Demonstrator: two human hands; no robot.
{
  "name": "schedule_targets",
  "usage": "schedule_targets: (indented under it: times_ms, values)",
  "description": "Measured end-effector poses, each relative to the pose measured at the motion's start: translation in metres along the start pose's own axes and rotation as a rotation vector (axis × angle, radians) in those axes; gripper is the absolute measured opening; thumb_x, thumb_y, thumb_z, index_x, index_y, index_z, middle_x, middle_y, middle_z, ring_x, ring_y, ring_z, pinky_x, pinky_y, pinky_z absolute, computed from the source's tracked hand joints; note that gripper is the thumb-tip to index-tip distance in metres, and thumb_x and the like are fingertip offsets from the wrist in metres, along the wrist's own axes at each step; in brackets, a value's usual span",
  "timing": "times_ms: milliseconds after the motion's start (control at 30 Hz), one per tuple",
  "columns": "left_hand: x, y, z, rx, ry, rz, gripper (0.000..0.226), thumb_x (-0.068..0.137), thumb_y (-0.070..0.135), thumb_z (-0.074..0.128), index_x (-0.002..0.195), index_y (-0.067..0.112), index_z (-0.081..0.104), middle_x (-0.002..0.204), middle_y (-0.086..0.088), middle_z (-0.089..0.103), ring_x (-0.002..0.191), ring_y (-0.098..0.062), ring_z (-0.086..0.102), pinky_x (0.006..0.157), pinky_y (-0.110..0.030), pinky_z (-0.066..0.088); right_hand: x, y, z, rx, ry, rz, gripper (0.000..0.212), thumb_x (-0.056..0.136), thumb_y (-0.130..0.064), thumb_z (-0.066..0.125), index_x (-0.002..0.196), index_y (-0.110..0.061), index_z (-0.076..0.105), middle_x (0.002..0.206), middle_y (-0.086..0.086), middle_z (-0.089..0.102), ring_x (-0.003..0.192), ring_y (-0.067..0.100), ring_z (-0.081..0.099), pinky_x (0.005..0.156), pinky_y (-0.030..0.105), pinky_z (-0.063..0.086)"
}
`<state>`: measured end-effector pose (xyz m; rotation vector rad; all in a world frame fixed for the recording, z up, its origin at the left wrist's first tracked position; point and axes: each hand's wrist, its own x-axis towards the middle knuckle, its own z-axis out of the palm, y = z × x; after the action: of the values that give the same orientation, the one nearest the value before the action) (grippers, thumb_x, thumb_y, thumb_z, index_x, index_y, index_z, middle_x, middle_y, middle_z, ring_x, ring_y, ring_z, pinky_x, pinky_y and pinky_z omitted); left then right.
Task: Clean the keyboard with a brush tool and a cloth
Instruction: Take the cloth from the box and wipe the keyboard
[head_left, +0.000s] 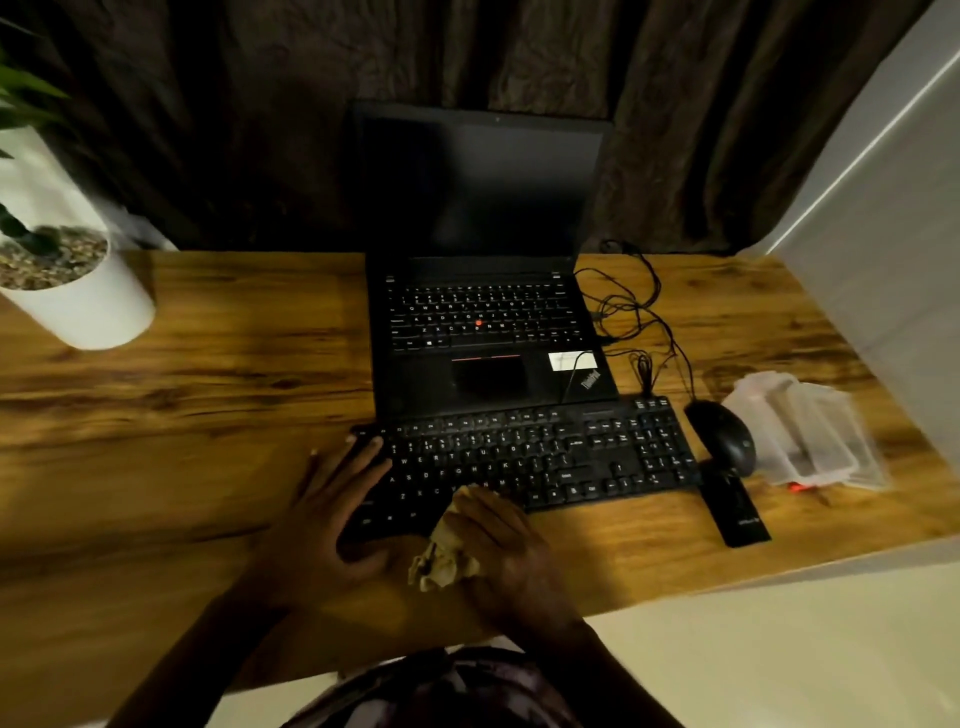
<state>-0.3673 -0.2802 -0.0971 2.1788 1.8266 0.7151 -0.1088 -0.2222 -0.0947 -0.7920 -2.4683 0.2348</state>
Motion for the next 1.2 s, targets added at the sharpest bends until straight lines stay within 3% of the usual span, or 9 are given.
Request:
schedule_targets:
  times_ms: [67, 167, 333, 567, 700, 967, 1067, 1133, 1200]
  values:
    - [0.0, 0.016, 0.008, 0.08, 0.009, 0.039, 0.078, 0.084, 0.056, 0.055, 0.151, 0.02, 0.036, 0.163, 0.001, 0.024, 0.152, -0.025, 0.015, 0.119, -0.052, 0.009, 0.0, 0.007, -0.001, 0.014, -0.049, -0.04, 0.036, 0.085, -0.019, 0.064, 0.12, -0.011, 0.068, 0.133, 0.006, 0.062, 0.132, 0.025, 0.051, 0.106, 0.04, 0.045]
    - [0.001, 0.036, 0.023, 0.132, 0.002, 0.052, 0.063, 0.092, 0.05, 0.047, 0.146, 0.018, 0.046, 0.159, -0.001, 0.033, 0.15, -0.025, 0.021, 0.118, -0.053, 0.018, 0.003, 0.017, -0.011, 0.003, -0.077, -0.088, 0.033, 0.087, -0.021, 0.057, 0.115, -0.013, 0.071, 0.129, 0.005, 0.066, 0.128, 0.024, 0.056, 0.103, 0.038, 0.049]
    - [-0.002, 0.056, 0.029, 0.143, 0.001, -0.096, 0.056, 0.099, 0.049, 0.038, 0.145, 0.02, 0.047, 0.158, 0.004, 0.034, 0.15, -0.017, 0.022, 0.12, -0.048, 0.019, -0.007, 0.046, -0.041, -0.07, -0.002, 0.002, 0.036, 0.085, -0.018, 0.05, 0.11, -0.008, 0.073, 0.123, 0.007, 0.069, 0.123, 0.027, 0.06, 0.097, 0.041, 0.054]
    - [0.0, 0.066, 0.028, 0.114, 0.012, -0.167, 0.056, 0.096, 0.05, 0.042, 0.144, 0.021, 0.049, 0.158, 0.006, 0.035, 0.15, -0.015, 0.022, 0.121, -0.048, 0.017, -0.032, 0.067, -0.052, -0.069, -0.033, -0.014, 0.034, 0.091, -0.027, 0.054, 0.115, -0.009, 0.071, 0.129, 0.005, 0.066, 0.129, 0.024, 0.053, 0.101, 0.037, 0.051]
    - [0.001, 0.067, 0.028, 0.11, 0.007, -0.184, 0.057, 0.096, 0.053, 0.042, 0.144, 0.023, 0.048, 0.157, 0.007, 0.035, 0.15, -0.013, 0.021, 0.122, -0.045, 0.014, -0.046, 0.091, -0.067, -0.135, -0.006, 0.136, 0.04, 0.087, -0.036, 0.057, 0.113, -0.01, 0.072, 0.129, 0.003, 0.066, 0.127, 0.026, 0.054, 0.095, 0.04, 0.054]
    - [0.001, 0.069, 0.029, 0.119, 0.012, -0.184, 0.06, 0.098, 0.052, 0.037, 0.149, 0.019, 0.041, 0.16, 0.004, 0.032, 0.151, -0.015, 0.019, 0.122, -0.046, 0.014, -0.047, 0.103, -0.08, -0.14, 0.02, 0.143, 0.042, 0.085, -0.036, 0.053, 0.106, -0.007, 0.075, 0.118, 0.007, 0.07, 0.116, 0.022, 0.048, 0.082, 0.034, 0.058]
    - [0.002, 0.072, 0.028, 0.117, 0.022, -0.193, 0.06, 0.097, 0.051, 0.037, 0.148, 0.019, 0.042, 0.159, 0.004, 0.032, 0.15, -0.014, 0.02, 0.123, -0.043, 0.012, -0.053, 0.12, -0.087, -0.174, 0.064, 0.203, 0.043, 0.081, -0.037, 0.066, 0.106, -0.002, 0.074, 0.115, 0.011, 0.071, 0.116, 0.025, 0.053, 0.092, 0.027, 0.047]
    - [0.002, 0.073, 0.028, 0.125, 0.029, -0.188, 0.061, 0.097, 0.052, 0.037, 0.147, 0.018, 0.043, 0.158, 0.003, 0.033, 0.15, -0.015, 0.02, 0.123, -0.042, 0.011, -0.055, 0.12, -0.081, -0.151, 0.067, 0.185, 0.042, 0.081, -0.034, 0.068, 0.106, -0.001, 0.073, 0.117, 0.014, 0.07, 0.119, 0.026, 0.054, 0.094, 0.031, 0.051]
    - [0.002, 0.074, 0.027, 0.119, 0.035, -0.197, 0.061, 0.097, 0.052, 0.039, 0.147, 0.018, 0.045, 0.158, 0.003, 0.034, 0.15, -0.015, 0.021, 0.123, -0.043, 0.012, -0.058, 0.114, -0.076, -0.102, 0.03, 0.116, 0.041, 0.086, -0.033, 0.057, 0.107, -0.001, 0.074, 0.12, 0.014, 0.069, 0.123, 0.025, 0.05, 0.093, 0.038, 0.056]
